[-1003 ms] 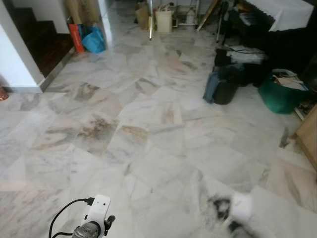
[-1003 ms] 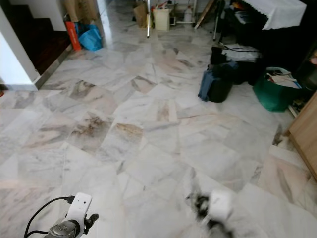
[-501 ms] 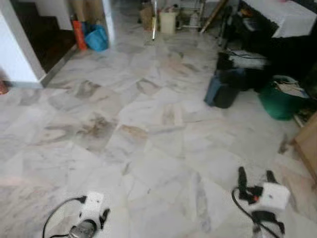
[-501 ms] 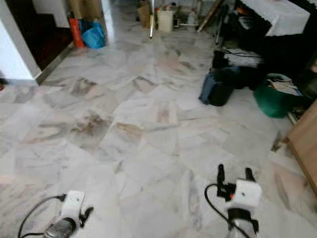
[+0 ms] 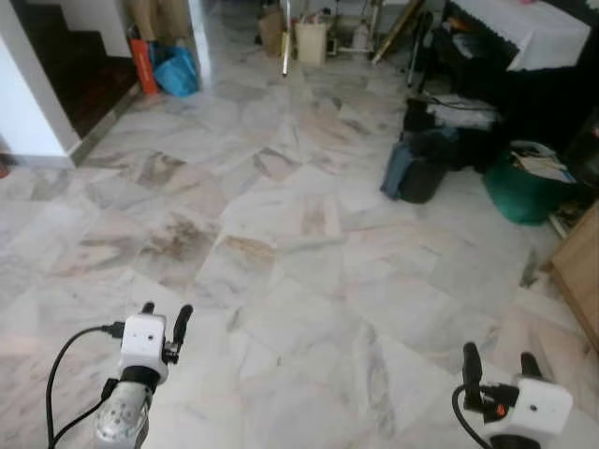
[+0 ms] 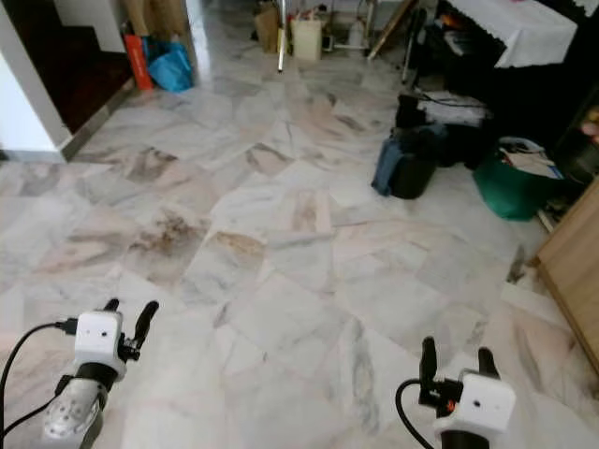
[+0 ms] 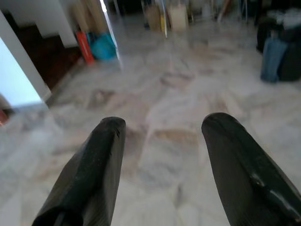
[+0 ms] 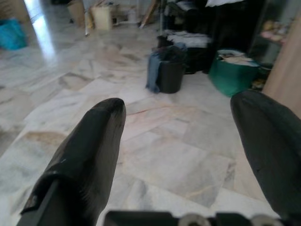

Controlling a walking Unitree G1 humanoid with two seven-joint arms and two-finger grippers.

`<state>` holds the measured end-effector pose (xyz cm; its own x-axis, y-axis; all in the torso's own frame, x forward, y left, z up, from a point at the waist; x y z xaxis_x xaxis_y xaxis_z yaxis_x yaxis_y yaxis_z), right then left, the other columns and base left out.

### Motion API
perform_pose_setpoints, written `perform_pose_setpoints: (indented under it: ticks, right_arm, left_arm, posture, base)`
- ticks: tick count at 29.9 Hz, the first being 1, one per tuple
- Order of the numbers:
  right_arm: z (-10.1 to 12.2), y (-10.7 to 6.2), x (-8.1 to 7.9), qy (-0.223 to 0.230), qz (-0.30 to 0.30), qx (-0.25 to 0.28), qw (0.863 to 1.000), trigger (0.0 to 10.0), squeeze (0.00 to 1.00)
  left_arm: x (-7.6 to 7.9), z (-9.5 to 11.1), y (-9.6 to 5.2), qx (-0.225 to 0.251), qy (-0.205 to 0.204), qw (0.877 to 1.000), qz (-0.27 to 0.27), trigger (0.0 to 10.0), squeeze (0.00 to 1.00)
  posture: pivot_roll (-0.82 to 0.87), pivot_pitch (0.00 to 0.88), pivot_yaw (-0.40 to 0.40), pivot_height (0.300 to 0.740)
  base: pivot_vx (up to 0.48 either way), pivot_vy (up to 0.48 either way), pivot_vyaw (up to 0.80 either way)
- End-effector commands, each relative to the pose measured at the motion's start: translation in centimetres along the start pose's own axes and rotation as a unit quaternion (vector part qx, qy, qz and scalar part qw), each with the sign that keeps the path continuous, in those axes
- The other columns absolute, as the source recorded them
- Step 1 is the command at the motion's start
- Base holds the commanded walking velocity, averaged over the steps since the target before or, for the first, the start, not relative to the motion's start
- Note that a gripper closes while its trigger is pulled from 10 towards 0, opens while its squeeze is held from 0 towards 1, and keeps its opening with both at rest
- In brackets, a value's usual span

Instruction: Move the pillow to the sofa from floor

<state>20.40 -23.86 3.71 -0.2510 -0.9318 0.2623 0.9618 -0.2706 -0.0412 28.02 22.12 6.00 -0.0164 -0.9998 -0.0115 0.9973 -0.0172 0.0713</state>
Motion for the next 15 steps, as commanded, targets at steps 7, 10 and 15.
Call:
perform_pose_setpoints:
  ticks: [7, 10, 15]
  right_arm:
    - [-0.9, -0.6, 0.4, -0.004, 0.001, -0.026, 1.000, 10.0, 0.00]
    - [-1.8, 0.4, -0.3, -0.001, 0.013, -0.038, 0.999, 10.0, 0.00]
    - [-3.6, 1.4, -1.3, -0.005, 0.032, -0.068, 0.997, 10.0, 0.00]
  left_arm:
    - [1.0, 4.4, -1.9, 0.052, -0.012, 0.999, 0.008, 10.0, 0.00]
    - [1.0, 3.9, -2.8, 0.022, -0.017, 1.000, 0.015, 10.0, 0.00]
    - [-0.2, 0.9, -1.3, -0.036, -0.019, 0.999, 0.027, 10.0, 0.00]
  posture:
    - [0.04, 0.000, -0.025, 0.740]
    - [0.05, 0.000, -0.024, 0.740]
    - [0.04, 0.000, -0.019, 0.740]
  base:
    - [0.000, 0.000, 0.00]
    - [0.000, 0.000, 0.00]
    - [0.000, 0.000, 0.00]
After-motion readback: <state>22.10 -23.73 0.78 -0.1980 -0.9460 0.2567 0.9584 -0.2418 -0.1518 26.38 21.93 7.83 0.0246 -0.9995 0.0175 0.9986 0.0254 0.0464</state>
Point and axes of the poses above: a point about 5 cm out from each wrist's last joint towards the gripper, its own y axis pointing out of the wrist towards the gripper, its own z axis along the axis of the wrist's last joint, x = y × z, the point moved 4 cm from there along y, pointing out of the wrist towards the gripper, and after that the axes turned 13 degrees about -y, right-handed, at the moved point
